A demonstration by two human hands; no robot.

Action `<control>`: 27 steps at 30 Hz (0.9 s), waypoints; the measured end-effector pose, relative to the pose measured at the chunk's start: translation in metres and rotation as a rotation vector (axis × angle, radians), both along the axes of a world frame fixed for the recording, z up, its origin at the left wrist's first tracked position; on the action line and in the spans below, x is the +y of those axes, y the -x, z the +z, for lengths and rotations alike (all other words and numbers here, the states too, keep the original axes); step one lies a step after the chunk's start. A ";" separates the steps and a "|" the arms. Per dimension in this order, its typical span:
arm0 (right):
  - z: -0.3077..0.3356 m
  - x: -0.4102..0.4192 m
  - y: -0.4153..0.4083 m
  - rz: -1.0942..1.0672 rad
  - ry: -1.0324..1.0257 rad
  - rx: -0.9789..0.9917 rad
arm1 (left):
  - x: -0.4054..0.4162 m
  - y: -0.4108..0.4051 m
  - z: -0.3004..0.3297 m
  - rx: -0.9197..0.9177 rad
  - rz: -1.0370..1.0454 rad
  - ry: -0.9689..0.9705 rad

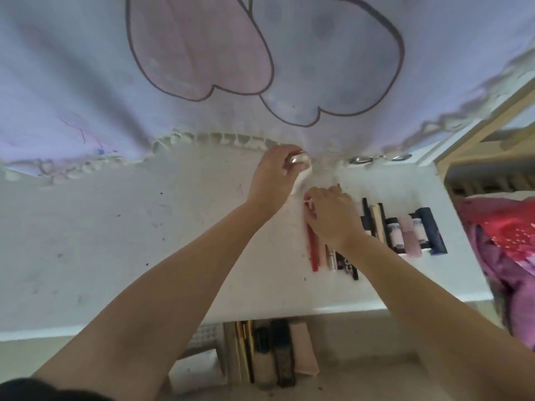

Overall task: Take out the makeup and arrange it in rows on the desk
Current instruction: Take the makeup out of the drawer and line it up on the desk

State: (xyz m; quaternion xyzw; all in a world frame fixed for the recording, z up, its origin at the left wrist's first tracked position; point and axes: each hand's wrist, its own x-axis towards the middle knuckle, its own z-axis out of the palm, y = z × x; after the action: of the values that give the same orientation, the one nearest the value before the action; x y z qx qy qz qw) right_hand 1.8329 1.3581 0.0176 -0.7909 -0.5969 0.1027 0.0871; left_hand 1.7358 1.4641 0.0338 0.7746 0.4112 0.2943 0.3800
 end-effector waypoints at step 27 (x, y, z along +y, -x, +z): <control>-0.129 -0.175 0.091 0.047 0.453 0.338 | -0.215 0.137 -0.150 0.971 -0.312 0.021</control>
State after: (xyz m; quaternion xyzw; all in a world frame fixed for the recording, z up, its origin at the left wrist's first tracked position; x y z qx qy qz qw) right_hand 1.7417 1.1831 -0.1119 -0.7476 -0.5541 0.3662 0.0040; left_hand 1.5986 1.2492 -0.1166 0.8702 0.4229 -0.1640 0.1923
